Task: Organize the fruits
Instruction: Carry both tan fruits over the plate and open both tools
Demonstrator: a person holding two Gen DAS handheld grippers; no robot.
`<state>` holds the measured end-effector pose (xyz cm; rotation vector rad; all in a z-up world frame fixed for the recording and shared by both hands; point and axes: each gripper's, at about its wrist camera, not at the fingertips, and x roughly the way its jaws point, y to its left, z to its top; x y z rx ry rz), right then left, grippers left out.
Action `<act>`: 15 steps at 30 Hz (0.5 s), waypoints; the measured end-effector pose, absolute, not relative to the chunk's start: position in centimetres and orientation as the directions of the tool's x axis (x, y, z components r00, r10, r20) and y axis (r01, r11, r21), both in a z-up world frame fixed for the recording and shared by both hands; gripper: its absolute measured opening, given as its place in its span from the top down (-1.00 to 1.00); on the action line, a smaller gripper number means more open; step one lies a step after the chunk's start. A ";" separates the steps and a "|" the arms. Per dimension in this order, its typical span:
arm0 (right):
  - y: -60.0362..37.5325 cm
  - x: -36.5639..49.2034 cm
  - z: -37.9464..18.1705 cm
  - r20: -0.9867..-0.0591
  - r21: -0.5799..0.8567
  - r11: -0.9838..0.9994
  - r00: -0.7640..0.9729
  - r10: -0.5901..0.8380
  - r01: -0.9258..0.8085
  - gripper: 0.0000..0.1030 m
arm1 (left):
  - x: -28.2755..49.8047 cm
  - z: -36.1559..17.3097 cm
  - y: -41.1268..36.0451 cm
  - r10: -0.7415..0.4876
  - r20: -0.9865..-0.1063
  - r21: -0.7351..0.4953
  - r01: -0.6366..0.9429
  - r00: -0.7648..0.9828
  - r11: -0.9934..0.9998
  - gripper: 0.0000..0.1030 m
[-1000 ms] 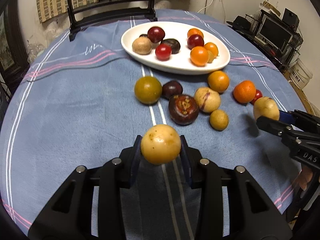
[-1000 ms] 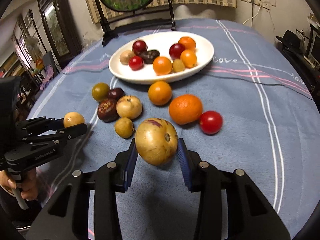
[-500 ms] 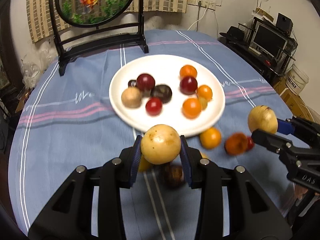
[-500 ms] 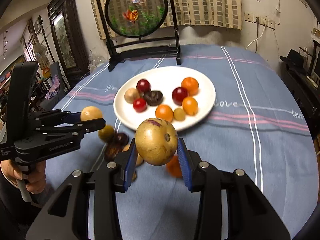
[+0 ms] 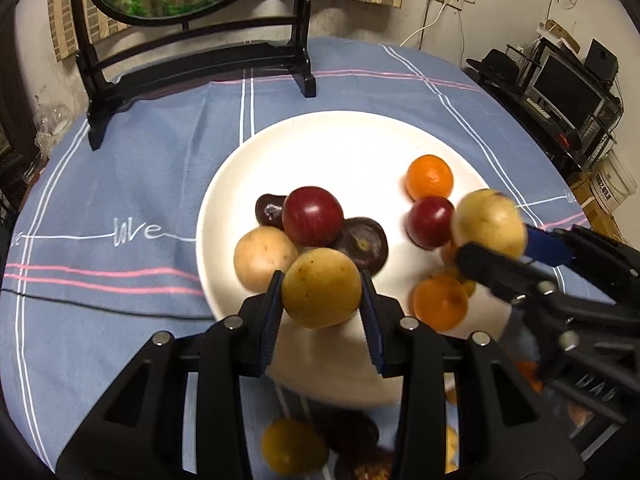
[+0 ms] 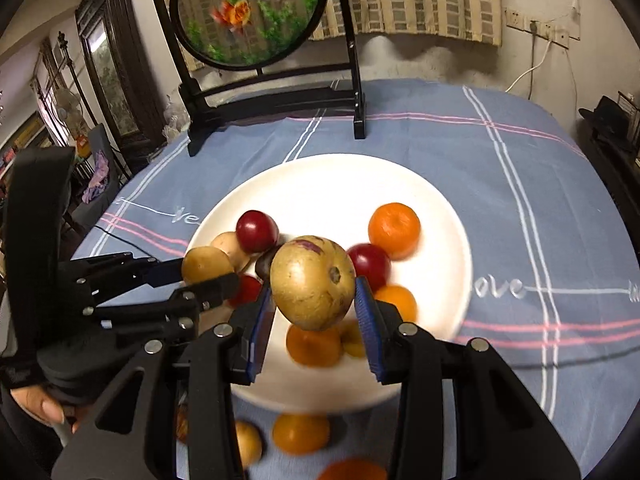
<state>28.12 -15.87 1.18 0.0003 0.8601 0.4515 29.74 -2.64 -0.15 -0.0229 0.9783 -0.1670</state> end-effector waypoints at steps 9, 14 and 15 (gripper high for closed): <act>-16.8 30.8 -0.6 -0.738 0.362 0.885 0.490 0.463 -0.292 0.09 | 32.6 -0.6 -1.8 -0.181 -0.813 -0.149 0.103 0.554 0.983 0.12; -18.3 29.6 0.6 -0.691 0.410 0.870 0.530 0.491 -0.272 -0.28 | 32.0 0.5 -1.0 -0.180 -0.792 -0.170 0.073 0.583 0.983 -0.30; -18.4 29.3 0.9 -0.689 0.410 0.868 0.530 0.495 -0.278 -0.28 | 31.7 0.7 -1.1 -0.179 -0.790 -0.164 0.079 0.586 0.983 -0.30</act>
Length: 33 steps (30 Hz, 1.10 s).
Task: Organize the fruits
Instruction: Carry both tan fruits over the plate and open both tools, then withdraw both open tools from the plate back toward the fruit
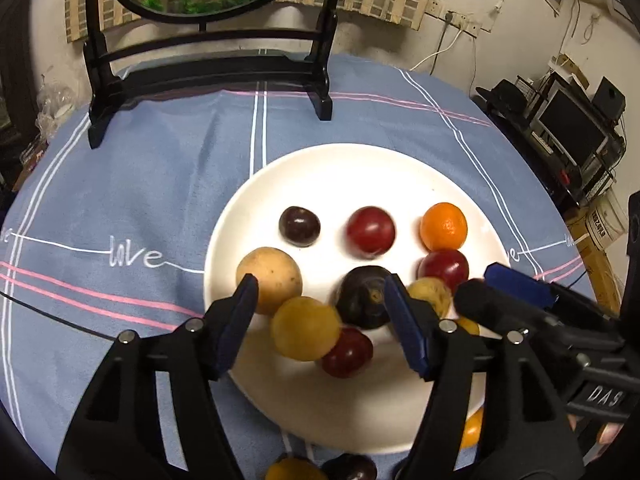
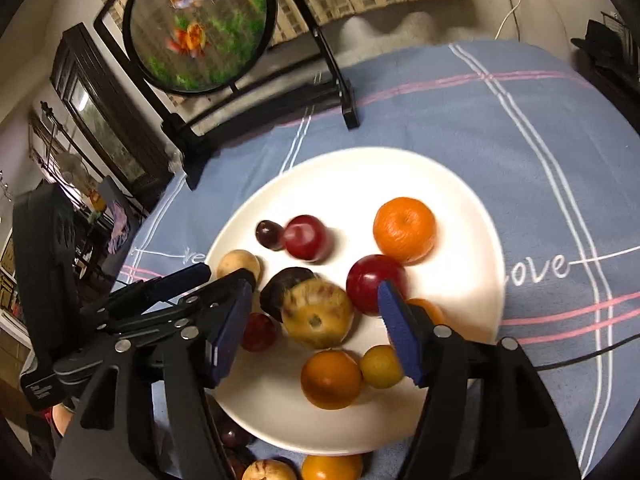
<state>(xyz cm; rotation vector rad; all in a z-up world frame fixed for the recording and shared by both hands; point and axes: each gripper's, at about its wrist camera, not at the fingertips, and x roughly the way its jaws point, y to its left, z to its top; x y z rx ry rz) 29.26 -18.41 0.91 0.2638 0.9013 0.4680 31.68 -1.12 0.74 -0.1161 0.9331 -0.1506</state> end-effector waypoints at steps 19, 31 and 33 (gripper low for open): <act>-24.1 15.4 0.1 -0.709 0.313 0.911 0.573 0.412 -0.268 -0.49 | 18.7 2.2 0.3 -0.086 -0.751 -0.046 0.078 0.654 0.996 -0.59; -24.2 9.7 -1.8 -0.723 0.233 0.932 0.592 0.357 -0.277 -0.50 | 13.1 0.5 0.0 -0.080 -0.770 -0.035 0.084 0.633 0.996 -0.65; -24.1 9.4 -2.3 -0.731 0.214 0.938 0.592 0.339 -0.272 -0.50 | 12.5 0.0 0.0 -0.083 -0.775 -0.039 0.083 0.627 0.996 -0.68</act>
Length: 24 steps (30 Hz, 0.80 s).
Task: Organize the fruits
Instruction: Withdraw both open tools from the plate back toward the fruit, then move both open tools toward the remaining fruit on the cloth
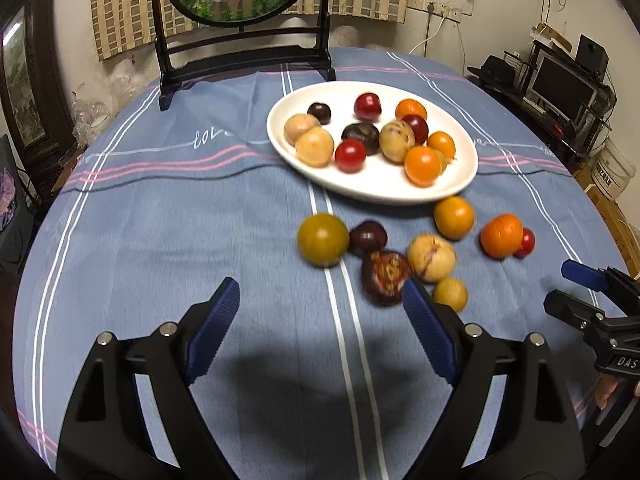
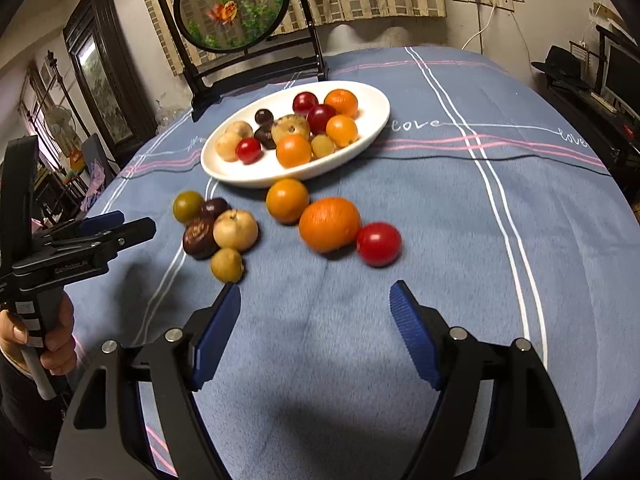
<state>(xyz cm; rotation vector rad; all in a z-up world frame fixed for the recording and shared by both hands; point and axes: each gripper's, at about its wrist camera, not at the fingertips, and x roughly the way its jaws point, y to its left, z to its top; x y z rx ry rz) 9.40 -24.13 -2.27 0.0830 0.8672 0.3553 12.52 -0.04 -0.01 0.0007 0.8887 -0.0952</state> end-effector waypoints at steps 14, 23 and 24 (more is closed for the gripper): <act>-23.0 12.0 -4.3 -0.793 -0.061 0.972 0.603 0.091 -0.228 -0.34 | 11.6 -3.4 1.0 -0.084 -0.816 -0.063 0.056 0.572 0.996 -0.69; -22.8 15.7 -5.0 -0.819 -0.033 0.978 0.566 0.092 -0.207 0.04 | 11.3 -3.8 0.6 -0.109 -0.812 -0.076 0.081 0.574 0.994 -0.69; -23.0 15.9 -5.0 -0.821 -0.009 0.979 0.560 0.110 -0.206 0.14 | 11.2 -3.8 0.5 -0.110 -0.810 -0.074 0.085 0.576 0.994 -0.69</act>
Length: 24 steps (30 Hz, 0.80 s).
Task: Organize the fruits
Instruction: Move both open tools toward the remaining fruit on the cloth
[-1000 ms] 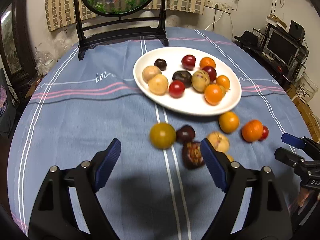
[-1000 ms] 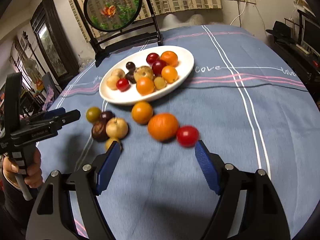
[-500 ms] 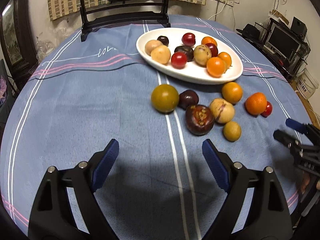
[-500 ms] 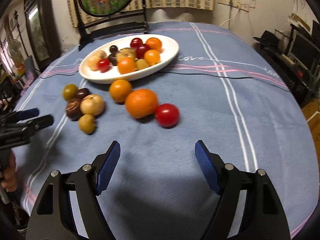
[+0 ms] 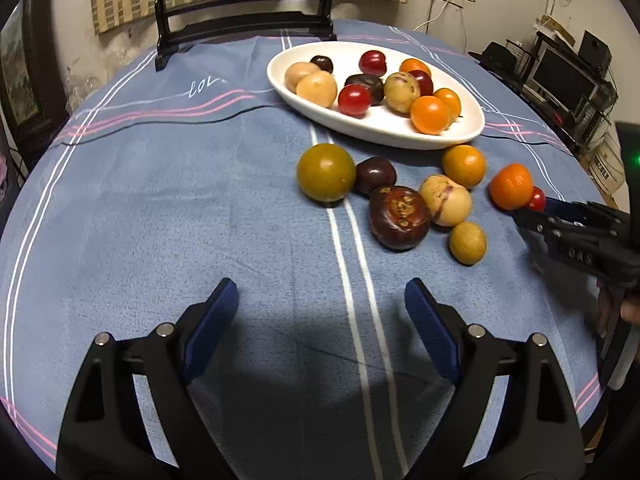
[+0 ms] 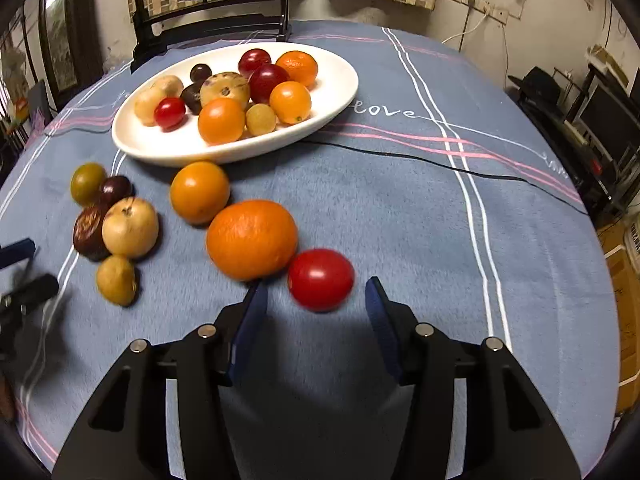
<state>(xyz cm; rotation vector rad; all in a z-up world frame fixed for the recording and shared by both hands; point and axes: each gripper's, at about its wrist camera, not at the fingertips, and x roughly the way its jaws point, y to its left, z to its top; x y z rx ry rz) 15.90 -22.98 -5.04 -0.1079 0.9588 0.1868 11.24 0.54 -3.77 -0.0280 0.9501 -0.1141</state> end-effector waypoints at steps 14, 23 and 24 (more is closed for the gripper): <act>-25.9 11.7 -3.8 -0.781 0.156 0.966 0.574 0.247 -0.204 0.37 | 12.3 -4.1 1.3 -0.108 -0.834 -0.085 0.067 0.542 0.994 -0.69; -26.0 9.9 -3.5 -0.762 0.194 0.947 0.568 0.310 -0.256 0.37 | 15.4 -3.3 2.5 0.003 -0.846 0.037 0.054 0.533 0.998 -0.69; -25.7 9.8 -3.5 -0.763 0.195 0.944 0.564 0.317 -0.267 0.37 | 15.7 -3.3 2.4 0.001 -0.848 0.038 0.060 0.529 0.997 -0.68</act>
